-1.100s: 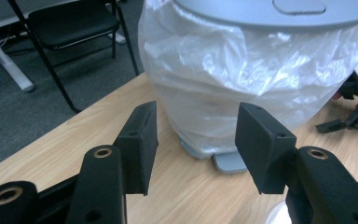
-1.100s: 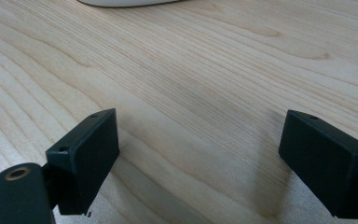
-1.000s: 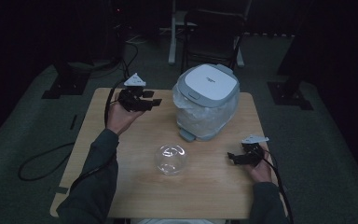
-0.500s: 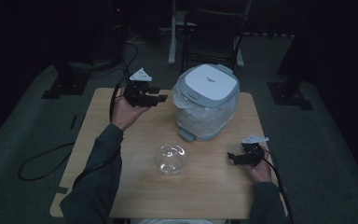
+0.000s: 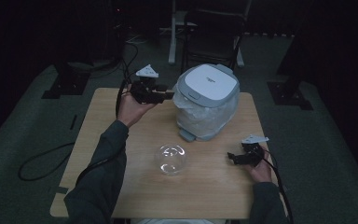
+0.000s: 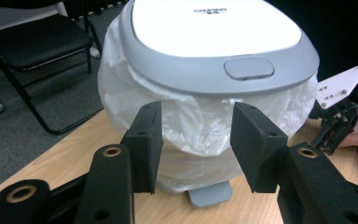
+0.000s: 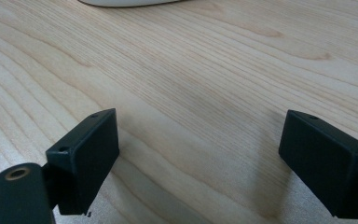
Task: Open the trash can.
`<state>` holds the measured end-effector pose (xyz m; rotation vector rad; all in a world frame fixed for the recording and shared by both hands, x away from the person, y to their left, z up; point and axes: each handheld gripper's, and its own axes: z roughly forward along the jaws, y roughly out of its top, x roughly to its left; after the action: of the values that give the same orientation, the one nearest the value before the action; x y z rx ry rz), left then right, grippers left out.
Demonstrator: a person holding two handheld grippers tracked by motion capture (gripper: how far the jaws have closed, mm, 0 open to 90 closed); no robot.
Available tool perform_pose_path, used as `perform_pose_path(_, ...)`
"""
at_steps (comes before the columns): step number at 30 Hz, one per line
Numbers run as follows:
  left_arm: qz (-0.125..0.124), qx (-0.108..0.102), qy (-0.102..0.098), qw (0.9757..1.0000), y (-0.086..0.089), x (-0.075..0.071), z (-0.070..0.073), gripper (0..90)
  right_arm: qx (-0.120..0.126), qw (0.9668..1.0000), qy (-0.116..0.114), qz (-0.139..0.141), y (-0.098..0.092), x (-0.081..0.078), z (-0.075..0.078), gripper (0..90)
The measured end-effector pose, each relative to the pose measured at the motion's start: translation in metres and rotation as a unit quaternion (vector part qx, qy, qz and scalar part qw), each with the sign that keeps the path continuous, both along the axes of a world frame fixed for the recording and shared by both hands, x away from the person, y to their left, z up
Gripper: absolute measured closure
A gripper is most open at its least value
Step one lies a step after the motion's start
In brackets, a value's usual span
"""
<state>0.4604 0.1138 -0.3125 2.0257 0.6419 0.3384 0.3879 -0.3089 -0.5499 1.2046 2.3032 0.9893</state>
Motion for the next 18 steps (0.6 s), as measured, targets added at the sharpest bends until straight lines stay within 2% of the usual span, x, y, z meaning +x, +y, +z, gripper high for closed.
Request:
perform_pose_path(6,-0.004,0.006,-0.004,1.0000,-0.008,0.001,0.007,58.8,0.000,1.0000,0.000,0.000,0.000,0.000,0.000,11.2)
perform_pose_path(9,-0.010,-0.001,-0.005,0.9999,-0.012,0.002,0.010,61.4,0.000,1.0000,0.000,0.000,0.000,0.000,0.000,11.2)
perform_pose_path(12,-0.012,-0.003,-0.006,0.9999,-0.016,0.003,0.012,65.8,0.000,1.0000,0.000,0.000,0.000,0.000,0.000,11.2)
perform_pose_path(18,-0.020,0.008,-0.012,0.9997,-0.027,0.004,0.012,76.6,0.000,1.0000,0.000,0.000,0.000,0.000,0.000,11.2)
